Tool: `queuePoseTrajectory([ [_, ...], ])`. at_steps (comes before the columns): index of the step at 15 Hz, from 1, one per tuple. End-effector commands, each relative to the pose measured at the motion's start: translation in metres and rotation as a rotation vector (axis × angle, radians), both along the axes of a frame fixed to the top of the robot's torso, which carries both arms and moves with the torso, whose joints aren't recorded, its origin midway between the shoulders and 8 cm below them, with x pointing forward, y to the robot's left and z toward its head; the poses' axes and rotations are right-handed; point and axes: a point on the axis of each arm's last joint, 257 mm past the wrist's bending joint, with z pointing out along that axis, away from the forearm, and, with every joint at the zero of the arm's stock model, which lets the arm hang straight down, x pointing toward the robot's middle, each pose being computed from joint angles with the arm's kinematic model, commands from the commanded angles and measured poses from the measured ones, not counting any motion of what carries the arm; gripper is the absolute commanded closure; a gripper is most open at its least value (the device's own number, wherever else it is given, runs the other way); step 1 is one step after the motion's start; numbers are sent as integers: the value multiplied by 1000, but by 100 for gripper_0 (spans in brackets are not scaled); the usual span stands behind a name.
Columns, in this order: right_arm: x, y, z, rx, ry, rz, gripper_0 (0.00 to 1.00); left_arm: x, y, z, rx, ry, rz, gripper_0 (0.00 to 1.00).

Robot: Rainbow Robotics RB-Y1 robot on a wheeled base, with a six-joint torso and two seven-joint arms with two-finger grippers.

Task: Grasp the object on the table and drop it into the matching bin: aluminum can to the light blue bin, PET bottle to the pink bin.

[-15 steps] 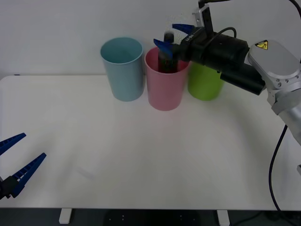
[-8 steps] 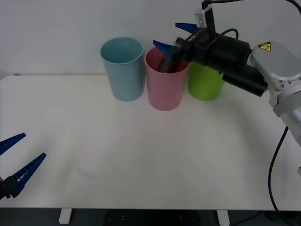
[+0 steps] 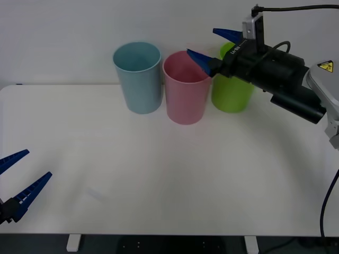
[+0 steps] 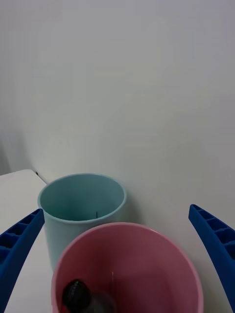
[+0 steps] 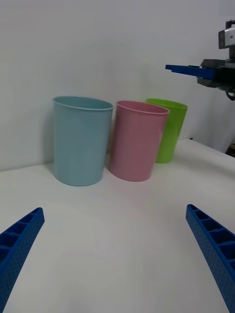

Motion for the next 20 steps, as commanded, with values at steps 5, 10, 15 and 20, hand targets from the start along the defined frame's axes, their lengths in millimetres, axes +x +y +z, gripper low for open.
queuePoseTrajectory([
  [5,-36,-44,-8,1,-1,23,0,0,0,0,0,0,0,0],
  [10,-54,-72,-20,-5,-12,3,0,0,0,0,0,0,0,0],
  [15,-77,-99,-48,-46,-10,-6,0,0,0,0,0,0,0,0],
  [20,-97,-126,-86,-155,-36,-21,0,0,0,0,0,0,0,0],
])
